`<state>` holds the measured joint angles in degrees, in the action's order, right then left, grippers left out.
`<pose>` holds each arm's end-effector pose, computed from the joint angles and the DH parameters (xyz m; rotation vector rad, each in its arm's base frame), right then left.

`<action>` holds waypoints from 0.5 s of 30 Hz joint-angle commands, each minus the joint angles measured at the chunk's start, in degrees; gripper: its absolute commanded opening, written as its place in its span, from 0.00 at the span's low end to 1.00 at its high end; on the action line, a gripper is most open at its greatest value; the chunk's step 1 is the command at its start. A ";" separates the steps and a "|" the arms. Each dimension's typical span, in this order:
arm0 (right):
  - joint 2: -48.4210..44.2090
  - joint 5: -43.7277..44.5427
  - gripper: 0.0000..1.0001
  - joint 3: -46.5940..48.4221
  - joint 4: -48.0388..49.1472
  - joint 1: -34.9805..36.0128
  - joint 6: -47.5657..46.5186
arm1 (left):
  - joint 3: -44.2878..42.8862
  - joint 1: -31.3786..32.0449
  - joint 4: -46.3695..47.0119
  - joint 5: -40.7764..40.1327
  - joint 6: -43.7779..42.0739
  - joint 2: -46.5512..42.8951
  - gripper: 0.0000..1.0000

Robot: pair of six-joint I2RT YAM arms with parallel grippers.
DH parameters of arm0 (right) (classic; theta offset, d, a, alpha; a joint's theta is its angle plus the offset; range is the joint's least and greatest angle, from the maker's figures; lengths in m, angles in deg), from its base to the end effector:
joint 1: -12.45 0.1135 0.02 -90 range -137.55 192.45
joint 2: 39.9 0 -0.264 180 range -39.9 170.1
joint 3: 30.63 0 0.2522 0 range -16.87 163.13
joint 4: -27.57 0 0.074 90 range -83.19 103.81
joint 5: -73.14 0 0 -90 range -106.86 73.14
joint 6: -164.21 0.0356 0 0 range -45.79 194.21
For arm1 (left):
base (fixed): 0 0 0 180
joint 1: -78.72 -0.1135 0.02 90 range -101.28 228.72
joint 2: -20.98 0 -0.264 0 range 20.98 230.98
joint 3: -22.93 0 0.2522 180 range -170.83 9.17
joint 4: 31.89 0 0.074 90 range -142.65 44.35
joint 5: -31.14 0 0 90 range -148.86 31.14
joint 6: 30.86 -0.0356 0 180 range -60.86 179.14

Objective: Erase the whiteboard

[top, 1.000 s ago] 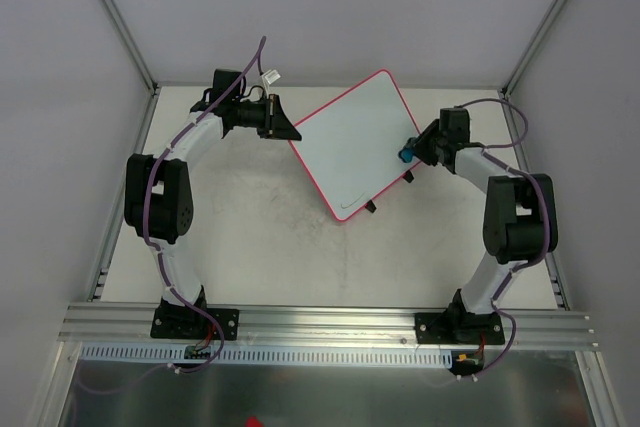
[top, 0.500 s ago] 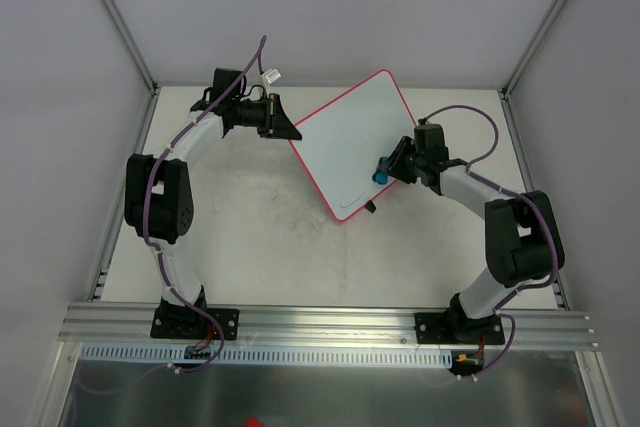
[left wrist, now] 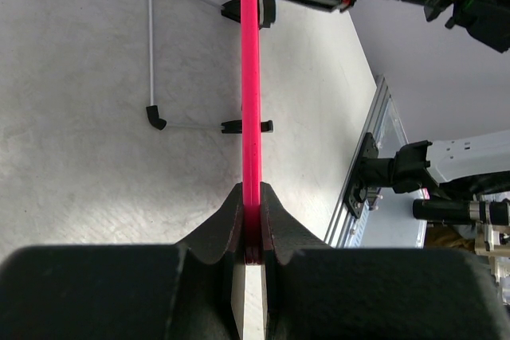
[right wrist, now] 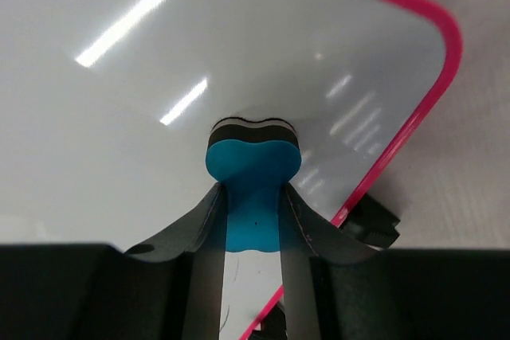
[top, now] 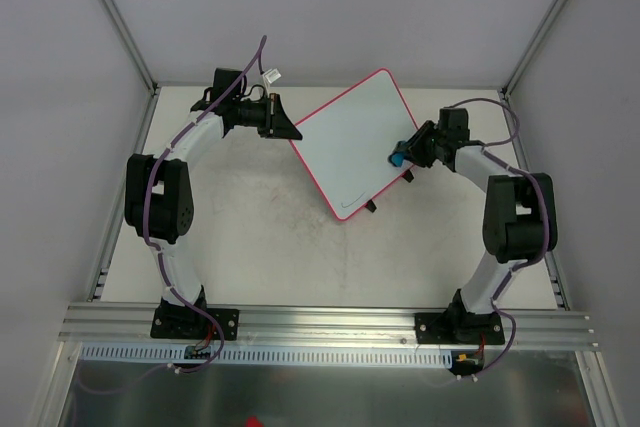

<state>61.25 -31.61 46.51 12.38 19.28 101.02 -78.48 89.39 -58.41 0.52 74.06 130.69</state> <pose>0.3816 0.0548 0.2014 0.2592 2.2842 0.5996 0.4211 -0.1105 0.2730 0.5340 2.0700 -1.3762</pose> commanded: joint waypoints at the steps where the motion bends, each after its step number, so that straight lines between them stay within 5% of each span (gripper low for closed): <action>1: 3.44 0.33 0.00 4.91 1.70 -2.61 2.90 | -2.08 1.54 1.24 2.85 -2.17 -1.52 0.00; 15: 7.93 0.24 0.00 9.75 -1.47 -8.15 -0.26 | -2.17 1.54 1.24 2.77 -2.00 -1.43 0.00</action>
<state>68.31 -32.41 54.59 11.15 11.54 102.81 -78.57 89.55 -58.39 0.54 74.34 130.69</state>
